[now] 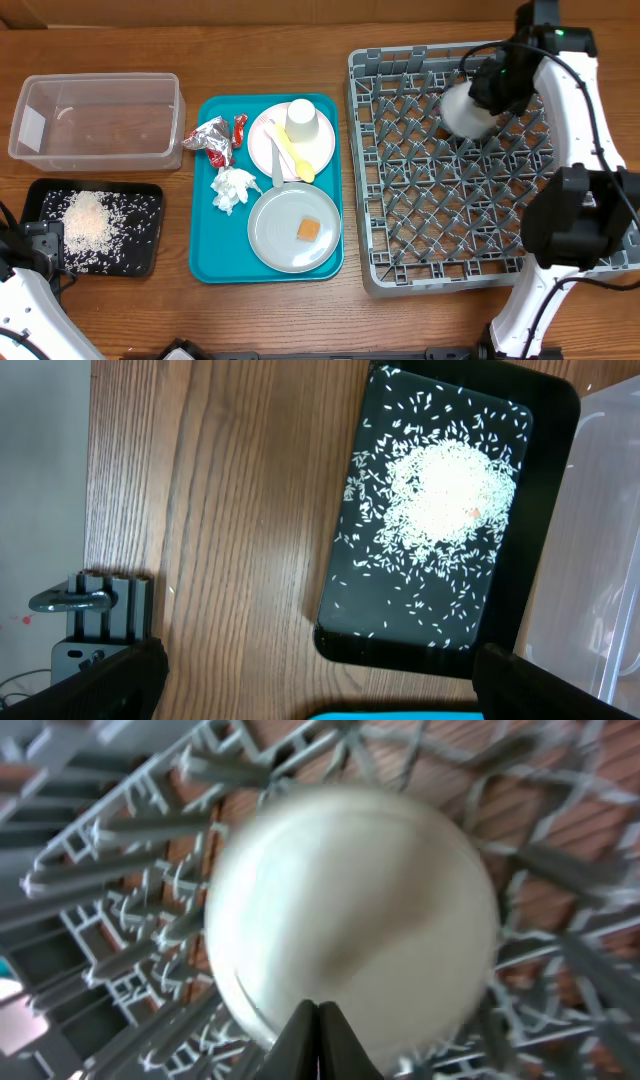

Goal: Sort waste into correct bins and load items into the dishwasher rack
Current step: 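Lower the bowl upside down into the rack's back corner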

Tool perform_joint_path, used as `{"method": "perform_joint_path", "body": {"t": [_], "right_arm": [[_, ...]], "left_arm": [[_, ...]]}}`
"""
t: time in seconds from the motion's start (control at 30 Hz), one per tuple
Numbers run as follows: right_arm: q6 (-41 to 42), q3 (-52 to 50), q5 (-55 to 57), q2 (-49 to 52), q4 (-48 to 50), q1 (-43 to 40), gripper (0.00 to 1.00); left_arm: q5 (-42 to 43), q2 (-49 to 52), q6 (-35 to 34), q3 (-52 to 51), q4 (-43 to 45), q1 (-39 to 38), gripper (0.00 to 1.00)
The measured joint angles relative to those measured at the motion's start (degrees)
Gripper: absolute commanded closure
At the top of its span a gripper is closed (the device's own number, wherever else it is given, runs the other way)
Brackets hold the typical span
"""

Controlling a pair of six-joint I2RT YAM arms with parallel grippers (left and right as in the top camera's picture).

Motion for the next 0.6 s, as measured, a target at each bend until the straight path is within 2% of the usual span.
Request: {"method": "perform_joint_path", "body": {"t": [0.33, 0.4, 0.43, 0.47, 0.5, 0.53, 0.57, 0.6], "right_arm": [[0.0, 0.6, -1.2, 0.5, -0.1, 3.5, 0.96], [0.0, 2.1, -1.3, 0.5, -1.2, 3.6, 0.93], [0.0, 3.1, -1.3, 0.5, -1.9, 3.6, 0.88], [0.2, 4.5, -1.3, 0.5, -2.6, 3.5, 0.75], [0.4, 5.8, -1.3, 0.4, -3.3, 3.5, 0.5], [0.4, 7.2, -1.2, 0.2, -4.1, 3.4, 0.3], [0.0, 8.4, -1.3, -0.1, -4.9, 3.3, 0.18], [-0.1, 9.7, -1.6, -0.8, -5.9, 3.2, 0.11]], "left_arm": [[0.0, 0.0, 0.0, 0.0, 0.0, 0.0, 0.0], [0.0, 0.0, 0.0, 0.0, 0.0, 0.0, 0.0], [0.0, 0.0, 0.0, 0.0, 0.0, 0.0, 0.0], [0.0, 0.0, 0.0, 0.0, 0.0, 0.0, 0.0], [0.0, 0.0, 0.0, 0.0, 0.0, 0.0, 0.0], [0.0, 0.0, 0.0, 0.0, 0.0, 0.0, 0.0], [0.0, 0.0, 0.0, 0.0, 0.0, 0.0, 0.0], [0.0, 0.0, 0.0, 0.0, 0.0, 0.0, 0.0]]}}
